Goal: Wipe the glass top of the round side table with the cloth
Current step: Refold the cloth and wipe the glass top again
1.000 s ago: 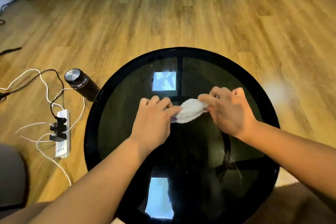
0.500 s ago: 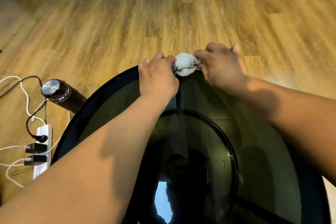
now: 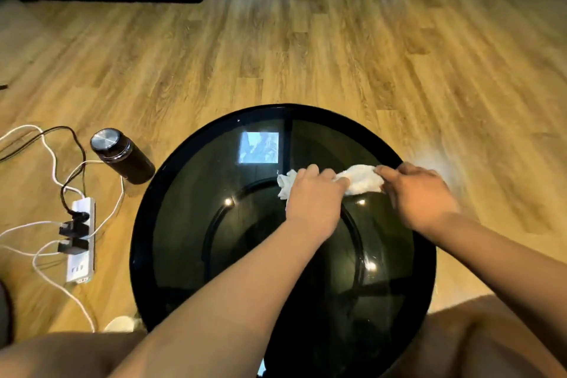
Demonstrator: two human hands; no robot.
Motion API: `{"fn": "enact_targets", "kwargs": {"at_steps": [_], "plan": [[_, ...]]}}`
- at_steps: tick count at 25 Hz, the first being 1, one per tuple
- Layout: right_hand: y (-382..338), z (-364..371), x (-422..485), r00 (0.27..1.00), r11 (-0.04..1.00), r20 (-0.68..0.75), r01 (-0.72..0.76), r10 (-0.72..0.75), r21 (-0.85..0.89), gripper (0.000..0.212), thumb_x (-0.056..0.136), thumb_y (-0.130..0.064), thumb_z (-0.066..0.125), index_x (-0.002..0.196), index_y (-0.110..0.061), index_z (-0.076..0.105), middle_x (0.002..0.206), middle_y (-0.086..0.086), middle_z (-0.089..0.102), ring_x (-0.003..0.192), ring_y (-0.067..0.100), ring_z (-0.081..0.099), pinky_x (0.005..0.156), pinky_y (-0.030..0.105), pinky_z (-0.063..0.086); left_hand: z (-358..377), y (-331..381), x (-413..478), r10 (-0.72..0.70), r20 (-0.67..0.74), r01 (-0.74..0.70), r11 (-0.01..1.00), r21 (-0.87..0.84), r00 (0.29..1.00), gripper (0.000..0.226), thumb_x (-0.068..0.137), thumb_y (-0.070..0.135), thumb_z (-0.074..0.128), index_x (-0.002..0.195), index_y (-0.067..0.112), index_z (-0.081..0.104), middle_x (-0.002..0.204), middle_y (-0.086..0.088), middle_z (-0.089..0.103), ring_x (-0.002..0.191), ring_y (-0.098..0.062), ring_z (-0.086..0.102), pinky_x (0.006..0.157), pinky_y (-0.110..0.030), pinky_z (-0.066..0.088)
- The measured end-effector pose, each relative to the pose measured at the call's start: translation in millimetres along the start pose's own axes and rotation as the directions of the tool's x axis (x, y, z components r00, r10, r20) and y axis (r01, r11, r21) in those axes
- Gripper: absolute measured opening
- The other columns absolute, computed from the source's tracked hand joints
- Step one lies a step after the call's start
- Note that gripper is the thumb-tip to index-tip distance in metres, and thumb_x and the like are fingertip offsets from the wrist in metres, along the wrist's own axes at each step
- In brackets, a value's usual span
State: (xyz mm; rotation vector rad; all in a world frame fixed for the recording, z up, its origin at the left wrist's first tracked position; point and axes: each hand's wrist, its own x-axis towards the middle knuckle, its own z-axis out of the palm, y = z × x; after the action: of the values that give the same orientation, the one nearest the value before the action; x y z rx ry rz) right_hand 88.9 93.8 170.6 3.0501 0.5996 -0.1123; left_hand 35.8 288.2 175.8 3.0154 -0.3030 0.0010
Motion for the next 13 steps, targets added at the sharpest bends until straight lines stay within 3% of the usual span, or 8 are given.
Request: {"fn": "enact_targets", "kwargs": {"at_steps": [6,9,11,13], "plan": [[-50,-3,-141,0.990,0.993,0.122,-0.078,0.066,0.091,0.037,0.101,-0.029,0.040,0.137,-0.033,0.044,0.116,0.004,0.059,0.102,0.031,0.062,0.085,0.035,0.047,0,27,-133,0.114,0.004,-0.111,0.978,-0.175,0.994,0.047,0.089,0.007,0.049,0.130,0.028,0.055,0.120,0.003,0.062,0.103,-0.023,0.048,0.089,-0.033,0.034],[-100,-7,-199,0.986,0.997,0.163,0.011,-0.022,0.073,0.047,0.096,-0.026,0.045,0.142,-0.029,0.041,0.118,0.003,0.061,0.110,0.027,0.059,0.092,0.035,0.042,0,13,-208,0.190,0.057,-0.168,0.949,-0.268,0.980,0.047,0.083,0.006,0.051,0.122,0.032,0.060,0.110,0.008,0.067,0.093,-0.019,0.049,0.088,-0.032,0.037],[-137,-8,-217,0.980,0.992,0.175,0.079,-0.094,0.094,0.048,0.090,-0.029,0.053,0.138,-0.028,0.045,0.117,0.001,0.062,0.111,0.024,0.059,0.093,0.035,0.040,-3,-11,-245,0.166,0.129,-0.113,0.933,-0.341,0.978,0.047,0.078,0.005,0.055,0.114,0.032,0.064,0.098,0.006,0.067,0.088,-0.017,0.049,0.081,-0.023,0.034],[-173,-9,-224,0.973,0.984,0.178,0.124,-0.145,0.127,0.039,0.091,-0.029,0.052,0.129,-0.026,0.052,0.112,0.002,0.063,0.106,0.024,0.061,0.090,0.036,0.041,-12,-34,-273,0.080,0.176,-0.011,0.932,-0.363,0.981,0.045,0.073,0.005,0.058,0.108,0.033,0.064,0.086,0.003,0.062,0.086,-0.017,0.052,0.076,-0.024,0.036]]}}
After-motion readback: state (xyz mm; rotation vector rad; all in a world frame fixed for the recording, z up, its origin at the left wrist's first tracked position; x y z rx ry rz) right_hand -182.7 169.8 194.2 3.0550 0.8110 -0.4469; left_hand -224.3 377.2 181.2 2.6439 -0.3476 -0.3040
